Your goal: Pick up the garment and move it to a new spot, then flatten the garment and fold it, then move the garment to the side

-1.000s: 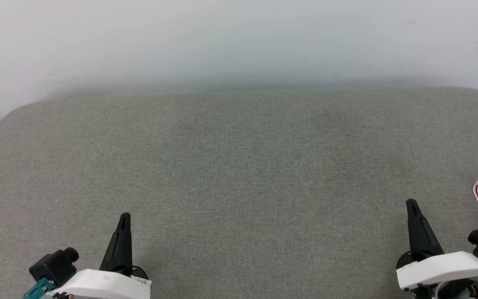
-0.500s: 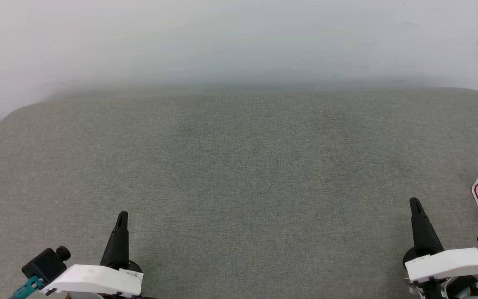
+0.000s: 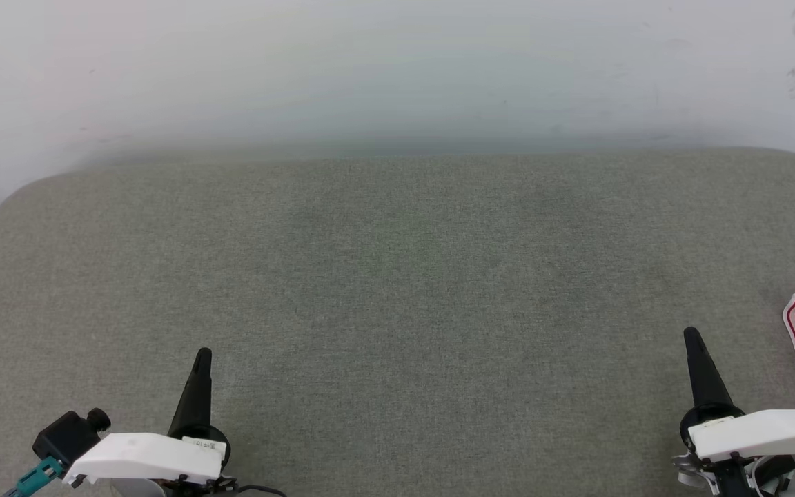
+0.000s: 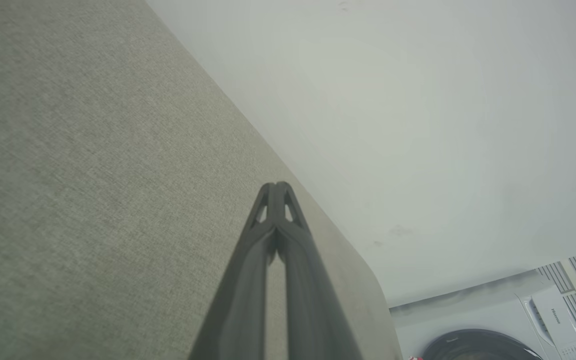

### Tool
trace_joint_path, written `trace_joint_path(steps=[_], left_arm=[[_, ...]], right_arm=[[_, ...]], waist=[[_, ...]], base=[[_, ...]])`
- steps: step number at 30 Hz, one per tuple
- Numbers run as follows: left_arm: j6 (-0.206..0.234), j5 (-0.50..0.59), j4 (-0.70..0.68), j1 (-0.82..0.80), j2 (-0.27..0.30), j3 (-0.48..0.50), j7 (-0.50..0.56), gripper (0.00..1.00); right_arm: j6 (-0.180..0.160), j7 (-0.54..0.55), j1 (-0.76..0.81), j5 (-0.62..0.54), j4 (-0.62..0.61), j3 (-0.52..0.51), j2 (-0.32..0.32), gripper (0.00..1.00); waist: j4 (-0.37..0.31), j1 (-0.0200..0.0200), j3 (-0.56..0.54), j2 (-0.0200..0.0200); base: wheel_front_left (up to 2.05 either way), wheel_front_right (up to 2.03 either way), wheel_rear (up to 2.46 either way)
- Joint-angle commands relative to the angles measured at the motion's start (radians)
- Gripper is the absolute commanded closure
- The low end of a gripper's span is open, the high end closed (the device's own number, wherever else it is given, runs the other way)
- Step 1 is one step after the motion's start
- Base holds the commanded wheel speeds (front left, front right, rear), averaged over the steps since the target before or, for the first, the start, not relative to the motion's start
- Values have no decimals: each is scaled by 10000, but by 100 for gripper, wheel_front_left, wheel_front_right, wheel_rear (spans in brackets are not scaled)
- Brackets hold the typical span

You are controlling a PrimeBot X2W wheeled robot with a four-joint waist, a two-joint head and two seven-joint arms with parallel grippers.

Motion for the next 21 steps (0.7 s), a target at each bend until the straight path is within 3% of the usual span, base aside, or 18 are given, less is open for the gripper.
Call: trace_joint_path(steps=[1,21], left_arm=[[-14,-212,-57,-252,58,57,77,100],[-19,-2210,257,-504,49,228,614,100]], right_arm=[[-1,73,-276,234,-72,-41,9,100],[-2,616,-389,2353,48,-206,28,100]], waist=[[-1,-1,-2,0],[-29,-1,-63,0]], base=[[0,0,0],[0,0,0]])
